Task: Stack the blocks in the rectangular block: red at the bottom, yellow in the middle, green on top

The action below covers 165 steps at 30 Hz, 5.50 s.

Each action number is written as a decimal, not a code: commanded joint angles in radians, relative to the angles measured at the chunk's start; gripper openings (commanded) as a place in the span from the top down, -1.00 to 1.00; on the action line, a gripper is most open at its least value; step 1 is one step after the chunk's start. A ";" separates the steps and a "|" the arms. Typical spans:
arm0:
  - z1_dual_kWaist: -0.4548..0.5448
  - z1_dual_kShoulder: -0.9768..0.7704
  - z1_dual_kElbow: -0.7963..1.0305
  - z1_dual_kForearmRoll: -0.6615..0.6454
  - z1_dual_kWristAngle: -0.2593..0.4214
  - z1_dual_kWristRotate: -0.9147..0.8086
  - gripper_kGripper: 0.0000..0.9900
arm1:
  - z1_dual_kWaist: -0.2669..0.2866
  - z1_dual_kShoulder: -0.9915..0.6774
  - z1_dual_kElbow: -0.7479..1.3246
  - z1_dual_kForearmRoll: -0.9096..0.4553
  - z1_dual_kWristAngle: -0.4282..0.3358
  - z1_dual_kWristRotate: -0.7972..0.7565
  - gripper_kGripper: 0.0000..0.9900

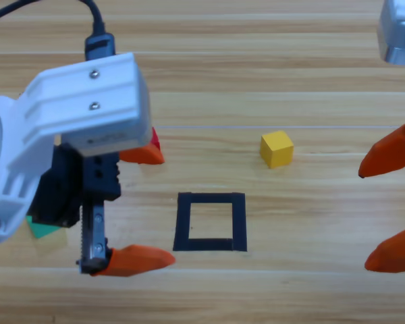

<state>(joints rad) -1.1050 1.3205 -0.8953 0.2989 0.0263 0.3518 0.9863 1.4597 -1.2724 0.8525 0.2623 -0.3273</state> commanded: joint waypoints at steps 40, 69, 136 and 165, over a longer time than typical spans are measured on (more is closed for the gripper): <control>0.493 0.595 -0.729 0.608 0.153 -1.136 -1.00 | -0.244 0.761 -0.325 -0.066 -0.354 0.383 -0.98; 0.580 1.132 -1.317 1.046 0.053 -1.426 -0.94 | -0.321 0.973 -0.545 -0.053 -0.281 0.369 -0.66; 0.168 0.985 -1.093 0.908 0.023 -0.906 0.93 | -0.308 0.286 0.228 -0.354 -0.229 0.703 0.67; 0.134 0.962 -0.955 0.750 0.087 -1.427 0.92 | -0.308 0.283 0.234 -0.354 -0.235 0.699 0.67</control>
<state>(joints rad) -0.9428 2.2746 -1.9208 1.1059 0.1284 -1.0853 0.6881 1.7248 -1.0501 0.4862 0.0266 0.3770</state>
